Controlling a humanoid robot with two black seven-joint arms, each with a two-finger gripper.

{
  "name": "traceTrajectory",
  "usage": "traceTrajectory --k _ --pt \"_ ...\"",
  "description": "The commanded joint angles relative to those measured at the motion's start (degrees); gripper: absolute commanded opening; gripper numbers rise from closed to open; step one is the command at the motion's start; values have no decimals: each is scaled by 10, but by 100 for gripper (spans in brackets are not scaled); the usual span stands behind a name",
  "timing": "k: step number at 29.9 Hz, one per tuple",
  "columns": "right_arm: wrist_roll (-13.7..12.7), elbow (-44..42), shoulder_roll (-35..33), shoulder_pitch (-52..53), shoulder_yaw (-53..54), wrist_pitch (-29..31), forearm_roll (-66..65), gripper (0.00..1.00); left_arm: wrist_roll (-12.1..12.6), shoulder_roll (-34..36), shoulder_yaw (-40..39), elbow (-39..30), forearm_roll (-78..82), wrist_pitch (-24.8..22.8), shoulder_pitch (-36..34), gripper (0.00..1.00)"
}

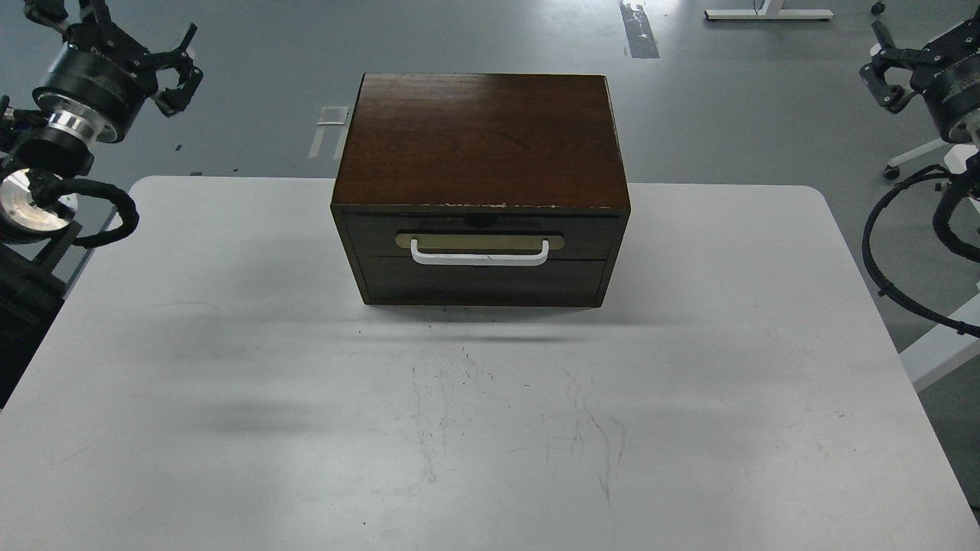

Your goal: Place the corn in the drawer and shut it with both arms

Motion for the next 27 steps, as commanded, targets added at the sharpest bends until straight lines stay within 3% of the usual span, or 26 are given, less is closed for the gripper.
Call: traceTrajectory --k 1,27 --pt "0 -1 11 -5 6 1 1 100 18 -5 -22 19 -17 0 30 91" --pt "1 -9 45 -50 4 1 40 100 9 -8 -26 28 -18 0 75 97"
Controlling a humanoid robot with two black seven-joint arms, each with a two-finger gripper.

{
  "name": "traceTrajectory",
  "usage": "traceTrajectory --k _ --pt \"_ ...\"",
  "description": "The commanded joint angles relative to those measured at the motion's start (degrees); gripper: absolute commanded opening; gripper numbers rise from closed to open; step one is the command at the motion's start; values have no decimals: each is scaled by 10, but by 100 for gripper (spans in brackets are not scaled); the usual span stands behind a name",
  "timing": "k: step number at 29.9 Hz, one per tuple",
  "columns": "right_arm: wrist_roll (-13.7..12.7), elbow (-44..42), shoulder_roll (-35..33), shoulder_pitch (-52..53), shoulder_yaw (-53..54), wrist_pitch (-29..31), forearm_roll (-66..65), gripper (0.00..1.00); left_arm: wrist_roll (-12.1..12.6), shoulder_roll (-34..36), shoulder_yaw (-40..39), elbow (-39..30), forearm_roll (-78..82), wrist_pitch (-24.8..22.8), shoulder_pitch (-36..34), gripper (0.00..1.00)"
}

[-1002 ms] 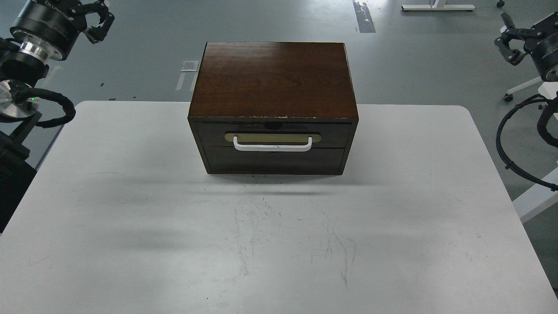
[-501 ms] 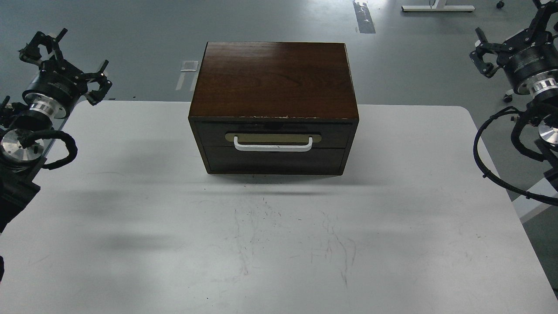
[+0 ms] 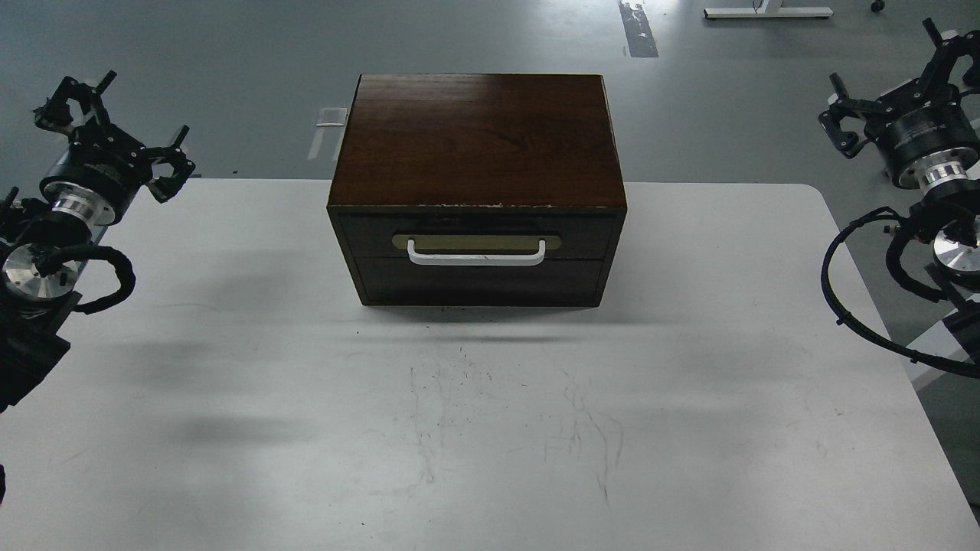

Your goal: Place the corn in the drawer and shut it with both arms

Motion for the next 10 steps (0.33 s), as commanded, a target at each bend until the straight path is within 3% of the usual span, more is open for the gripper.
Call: traceTrajectory --k 1,5,10 --pt "0 -2 0 -2 -9 -4 -2 100 0 0 -2 0 -1 0 0 97" --pt "0 -2 0 -4 -11 0 -3 100 -2 1 -2 0 -2 0 0 98" --pt "0 -1 0 -6 -11 1 -3 100 -21 4 -2 -1 -2 0 0 98"
